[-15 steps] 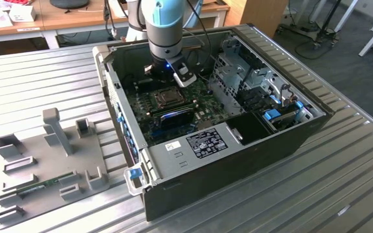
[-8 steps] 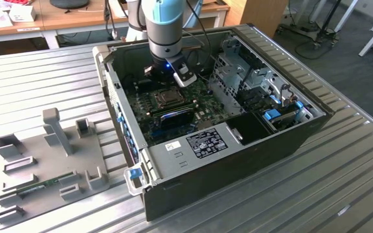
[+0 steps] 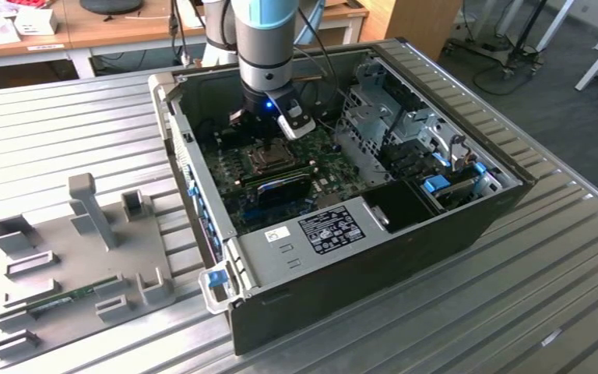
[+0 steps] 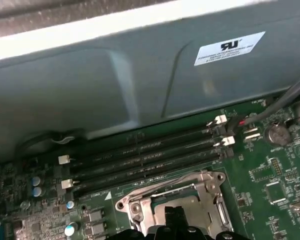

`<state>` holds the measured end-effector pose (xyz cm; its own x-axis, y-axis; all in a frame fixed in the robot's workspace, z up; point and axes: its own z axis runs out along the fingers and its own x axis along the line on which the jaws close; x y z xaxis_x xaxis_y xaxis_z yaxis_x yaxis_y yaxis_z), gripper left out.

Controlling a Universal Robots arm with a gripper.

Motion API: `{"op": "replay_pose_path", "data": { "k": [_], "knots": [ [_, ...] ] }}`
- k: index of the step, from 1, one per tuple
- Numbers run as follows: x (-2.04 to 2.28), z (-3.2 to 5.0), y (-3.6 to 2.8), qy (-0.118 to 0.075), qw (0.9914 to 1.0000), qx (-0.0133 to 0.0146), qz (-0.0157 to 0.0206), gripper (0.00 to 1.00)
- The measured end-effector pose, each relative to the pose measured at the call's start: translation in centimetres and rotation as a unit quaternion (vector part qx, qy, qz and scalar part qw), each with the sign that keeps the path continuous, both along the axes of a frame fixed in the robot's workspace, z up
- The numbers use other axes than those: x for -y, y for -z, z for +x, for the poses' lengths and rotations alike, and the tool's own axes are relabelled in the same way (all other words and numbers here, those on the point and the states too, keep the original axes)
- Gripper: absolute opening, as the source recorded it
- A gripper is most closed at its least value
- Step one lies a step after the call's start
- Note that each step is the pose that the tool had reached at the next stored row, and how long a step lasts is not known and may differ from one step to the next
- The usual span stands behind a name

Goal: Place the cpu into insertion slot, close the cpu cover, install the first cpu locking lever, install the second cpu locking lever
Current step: 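Install the first cpu locking lever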

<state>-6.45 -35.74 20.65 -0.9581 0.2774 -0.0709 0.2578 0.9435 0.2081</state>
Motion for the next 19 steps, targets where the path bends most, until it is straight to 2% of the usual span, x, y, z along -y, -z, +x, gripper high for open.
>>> {"op": "replay_pose_path", "data": {
  "k": [4, 8, 9, 10, 11, 12, 14, 15, 19],
  "knots": [
    [0.0, 0.01, 0.0, 0.0, 1.0, -0.0003, -0.0004, 0.1],
    [-0.01, 0.01, 0.0, -0.017, 0.99985, -0.0017, -0.003, 0.1],
    [0.0, 0.01, 0.0, -0.021, 0.99976, -0.0034, -0.0052, 0.1],
    [0.0, 0.01, -0.01, -0.024, 0.99967, -0.0062, -0.0078, 0.1],
    [0.0, 0.02, 0.0, -0.025, 0.99957, -0.0104, -0.011, 0.1],
    [0.0, 0.03, 0.0, -0.026, 0.99941, -0.0162, -0.0153, 0.1],
    [0.0, 0.04, -0.01, -0.027, 0.99886, -0.0286, -0.0272, 0.1],
    [0.0, 0.06, 0.0, -0.027, 0.99872, -0.0315, -0.0289, 0.1],
    [0.0, 0.06, -0.01, -0.032, 0.99857, -0.0317, -0.0292, 0.1]
  ]
}}
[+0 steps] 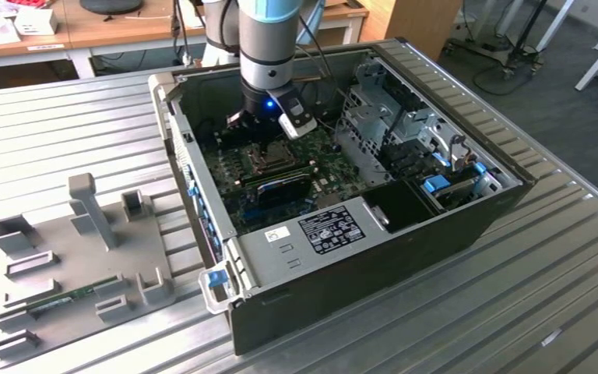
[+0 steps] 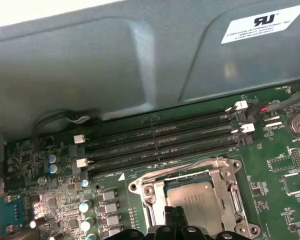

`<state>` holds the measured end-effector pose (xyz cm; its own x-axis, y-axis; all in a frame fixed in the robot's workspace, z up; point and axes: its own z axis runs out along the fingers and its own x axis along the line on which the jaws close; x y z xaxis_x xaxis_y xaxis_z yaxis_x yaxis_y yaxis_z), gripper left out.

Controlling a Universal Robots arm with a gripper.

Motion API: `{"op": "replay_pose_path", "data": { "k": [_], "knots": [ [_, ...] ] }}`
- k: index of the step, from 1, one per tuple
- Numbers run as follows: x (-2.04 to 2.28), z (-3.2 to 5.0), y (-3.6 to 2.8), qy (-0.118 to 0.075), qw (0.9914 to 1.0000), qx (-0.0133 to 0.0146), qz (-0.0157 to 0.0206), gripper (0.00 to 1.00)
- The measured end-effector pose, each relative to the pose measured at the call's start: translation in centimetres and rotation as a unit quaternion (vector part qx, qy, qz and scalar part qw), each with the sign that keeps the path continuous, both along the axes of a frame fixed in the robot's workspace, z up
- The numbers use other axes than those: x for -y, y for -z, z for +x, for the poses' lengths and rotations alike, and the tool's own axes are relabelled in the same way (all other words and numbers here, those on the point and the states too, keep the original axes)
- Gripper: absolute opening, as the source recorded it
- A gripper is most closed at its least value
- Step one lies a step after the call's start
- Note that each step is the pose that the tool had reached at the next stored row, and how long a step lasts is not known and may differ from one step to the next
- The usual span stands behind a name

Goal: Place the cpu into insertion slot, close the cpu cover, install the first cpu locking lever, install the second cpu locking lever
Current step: 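Install the first cpu locking lever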

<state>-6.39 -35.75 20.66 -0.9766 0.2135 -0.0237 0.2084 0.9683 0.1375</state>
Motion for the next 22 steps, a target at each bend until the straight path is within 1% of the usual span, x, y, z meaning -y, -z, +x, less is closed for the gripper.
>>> {"op": "replay_pose_path", "data": {
  "k": [3, 6, 8, 11, 13, 14, 17, 18, 22],
  "knots": [
    [0.0, 0.01, 0.0, -0.025, 0.9997, 0.0, 0.0, 0.1],
    [-0.01, 0.44, 0.01, -0.036, 0.99934, 0.0001, 0.0001, 0.1],
    [0.0, 0.88, 0.01, -0.041, 0.99916, 0.0, 0.0, 0.1],
    [0.0, 1.13, 0.01, -0.045, 0.99897, -0.0003, 0.0001, 0.1],
    [0.0, 1.17, -0.06, -0.048, 0.99886, -0.0012, -0.0001, 0.1],
    [0.0, 1.17, -0.14, -0.048, 0.99882, -0.0013, 0.0, 0.1],
    [0.0, 1.18, -0.68, -0.05, 0.99876, -0.0012, 0.0001, 0.1],
    [0.0, 1.18, -0.76, -0.05, 0.99876, -0.0012, 0.0001, 0.1],
    [0.0, 1.25, -0.77, -0.05, 0.99875, -0.0013, 0.0001, 0.1]
  ]
}}
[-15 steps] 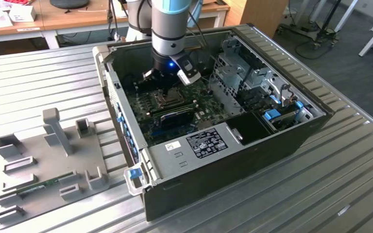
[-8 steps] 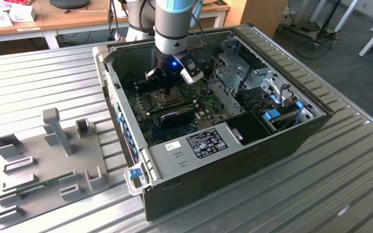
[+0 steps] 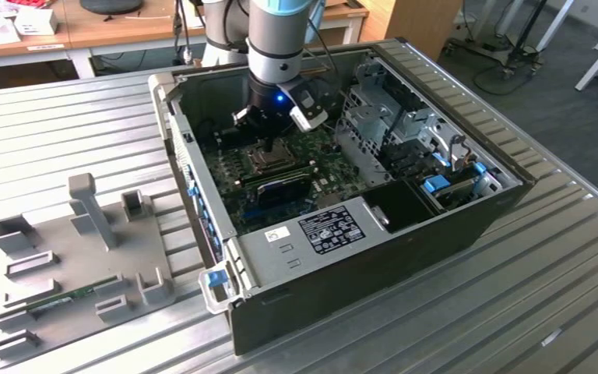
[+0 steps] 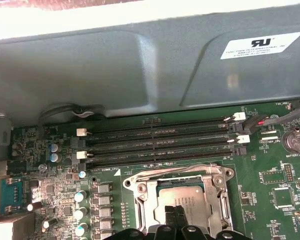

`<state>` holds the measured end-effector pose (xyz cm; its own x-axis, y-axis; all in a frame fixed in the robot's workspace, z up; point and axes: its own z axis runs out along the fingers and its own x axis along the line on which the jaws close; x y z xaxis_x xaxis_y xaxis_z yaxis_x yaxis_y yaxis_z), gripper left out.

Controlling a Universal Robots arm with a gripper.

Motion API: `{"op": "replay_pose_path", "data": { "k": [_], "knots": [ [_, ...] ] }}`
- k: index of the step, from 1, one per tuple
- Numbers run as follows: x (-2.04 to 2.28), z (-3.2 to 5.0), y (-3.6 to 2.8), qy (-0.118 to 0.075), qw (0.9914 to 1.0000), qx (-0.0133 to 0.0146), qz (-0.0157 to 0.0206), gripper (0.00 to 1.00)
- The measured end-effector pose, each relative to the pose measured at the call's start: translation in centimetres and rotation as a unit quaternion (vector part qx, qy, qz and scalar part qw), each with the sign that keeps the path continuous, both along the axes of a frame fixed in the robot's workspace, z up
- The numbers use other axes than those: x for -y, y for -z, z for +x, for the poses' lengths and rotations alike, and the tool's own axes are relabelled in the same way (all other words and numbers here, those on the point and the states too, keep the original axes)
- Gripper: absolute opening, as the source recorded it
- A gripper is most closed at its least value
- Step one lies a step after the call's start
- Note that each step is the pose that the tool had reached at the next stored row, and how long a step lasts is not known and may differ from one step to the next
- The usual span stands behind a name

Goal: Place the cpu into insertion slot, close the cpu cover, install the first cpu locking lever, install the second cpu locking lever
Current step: 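Install the first cpu locking lever, then install the second cpu locking lever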

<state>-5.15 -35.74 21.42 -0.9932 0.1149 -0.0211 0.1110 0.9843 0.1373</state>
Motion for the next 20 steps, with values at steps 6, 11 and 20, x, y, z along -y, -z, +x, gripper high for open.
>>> {"op": "replay_pose_path", "data": {
  "k": [6, 11, 20],
  "knots": [
    [0.0, 0.48, 0.0, -0.005, 0.99999, 0.0001, 0.0, 0.1],
    [0.0, 0.57, 0.0, -0.013, 0.99991, 0.0, -0.0001, 0.1],
    [0.0, 0.58, -0.15, -0.014, 0.99991, 0.0, 0.0, 0.1]
  ]
}}
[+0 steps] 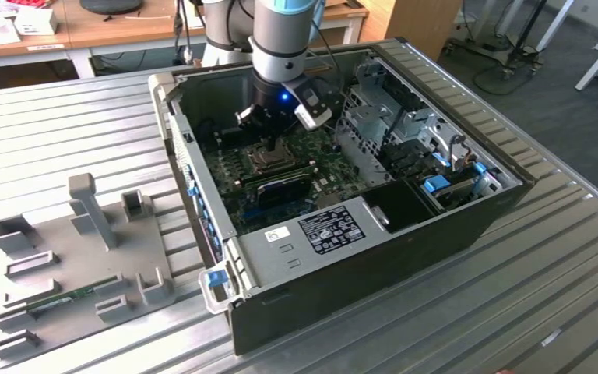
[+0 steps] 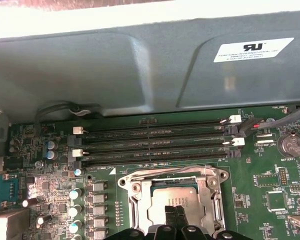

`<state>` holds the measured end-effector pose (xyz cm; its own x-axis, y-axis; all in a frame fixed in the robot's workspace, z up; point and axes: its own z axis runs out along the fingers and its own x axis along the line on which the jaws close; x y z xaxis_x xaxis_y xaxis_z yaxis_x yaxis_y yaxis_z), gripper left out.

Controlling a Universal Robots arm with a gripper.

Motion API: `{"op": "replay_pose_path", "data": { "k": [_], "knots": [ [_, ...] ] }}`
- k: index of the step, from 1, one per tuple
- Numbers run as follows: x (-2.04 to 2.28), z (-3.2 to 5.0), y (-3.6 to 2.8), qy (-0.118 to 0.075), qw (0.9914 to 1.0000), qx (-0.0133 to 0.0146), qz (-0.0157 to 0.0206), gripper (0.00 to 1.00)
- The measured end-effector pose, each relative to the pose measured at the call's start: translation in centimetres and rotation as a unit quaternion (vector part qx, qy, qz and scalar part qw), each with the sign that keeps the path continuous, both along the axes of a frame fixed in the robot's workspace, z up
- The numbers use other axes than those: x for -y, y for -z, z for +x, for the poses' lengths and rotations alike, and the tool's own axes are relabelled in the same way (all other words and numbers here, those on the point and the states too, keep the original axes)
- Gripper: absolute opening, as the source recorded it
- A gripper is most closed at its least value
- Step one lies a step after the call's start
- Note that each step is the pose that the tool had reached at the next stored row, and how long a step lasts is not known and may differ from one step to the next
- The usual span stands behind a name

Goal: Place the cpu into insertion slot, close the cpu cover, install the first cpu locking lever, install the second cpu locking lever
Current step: 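Install the second cpu locking lever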

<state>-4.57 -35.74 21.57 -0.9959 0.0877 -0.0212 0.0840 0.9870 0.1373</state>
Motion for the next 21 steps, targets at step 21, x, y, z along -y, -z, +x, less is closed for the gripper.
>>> {"op": "replay_pose_path", "data": {
  "k": [21],
  "knots": [
    [0.0, 0.0, -2.33, 0.0, 1.0, -0.0005, -0.0019, 0.1]
  ]
}}
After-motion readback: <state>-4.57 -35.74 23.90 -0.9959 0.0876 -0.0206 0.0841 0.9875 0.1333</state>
